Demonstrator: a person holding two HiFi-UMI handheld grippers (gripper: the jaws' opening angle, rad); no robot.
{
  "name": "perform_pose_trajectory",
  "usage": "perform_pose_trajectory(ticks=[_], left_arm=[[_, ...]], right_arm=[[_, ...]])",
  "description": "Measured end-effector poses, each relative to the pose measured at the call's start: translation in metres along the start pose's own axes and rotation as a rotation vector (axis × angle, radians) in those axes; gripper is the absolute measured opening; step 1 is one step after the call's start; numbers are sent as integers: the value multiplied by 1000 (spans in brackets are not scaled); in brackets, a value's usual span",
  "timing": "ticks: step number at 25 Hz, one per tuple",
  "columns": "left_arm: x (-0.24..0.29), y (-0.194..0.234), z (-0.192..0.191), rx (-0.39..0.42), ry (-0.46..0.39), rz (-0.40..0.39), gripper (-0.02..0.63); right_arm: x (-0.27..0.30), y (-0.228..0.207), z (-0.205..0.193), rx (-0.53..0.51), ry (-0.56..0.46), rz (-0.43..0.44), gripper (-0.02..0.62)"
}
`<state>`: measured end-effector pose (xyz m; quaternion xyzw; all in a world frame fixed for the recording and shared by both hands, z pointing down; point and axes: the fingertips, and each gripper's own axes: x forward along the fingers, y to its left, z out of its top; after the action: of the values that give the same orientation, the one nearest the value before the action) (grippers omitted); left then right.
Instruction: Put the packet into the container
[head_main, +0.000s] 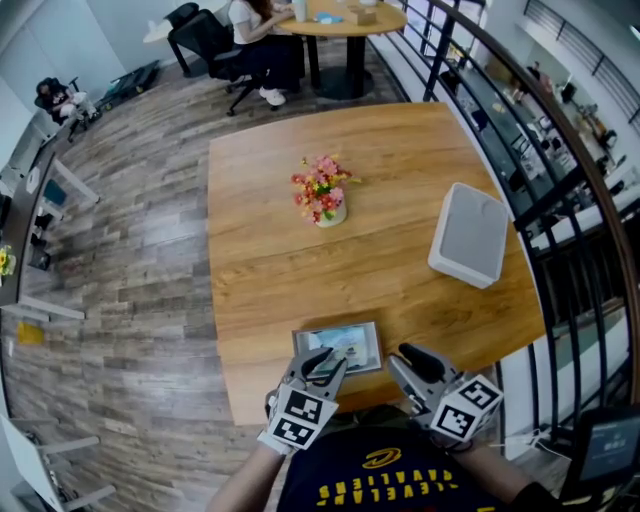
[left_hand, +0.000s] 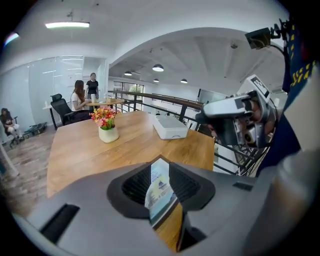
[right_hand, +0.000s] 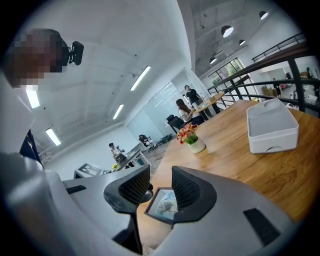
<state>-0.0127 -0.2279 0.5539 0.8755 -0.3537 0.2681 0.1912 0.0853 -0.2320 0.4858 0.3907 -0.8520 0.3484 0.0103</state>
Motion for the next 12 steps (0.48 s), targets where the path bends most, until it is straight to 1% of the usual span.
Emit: perform_pose_trajectory(ticks=[2,3,4,5,6,8,12], left_arm=[[-7,-14,10,-15,-44,-29,112],[-11,-21,16,-25,-74,-42,74],[-16,-27,23,-38,-105,-55,1],[-20,-32,30,-52,-134,-70,0],[-23,-36,37,-67,-159,-83,0],[-31,-39,48,-87,-191,-97,0],[-38,-38,58,-90,-237,-82,0]], right_arm=[[0,3,1,-13,-5,10,143],[-2,5,3,-20,-14,15,123],[-4,7,6,-28,-25,18,51],[-5,9,9,-40,-34,19,18],[-6,10,11,-52,-40,19,11],[-5,12,13,-74,-41,16,11],[-2,14,17,-142,-38,-16,11]])
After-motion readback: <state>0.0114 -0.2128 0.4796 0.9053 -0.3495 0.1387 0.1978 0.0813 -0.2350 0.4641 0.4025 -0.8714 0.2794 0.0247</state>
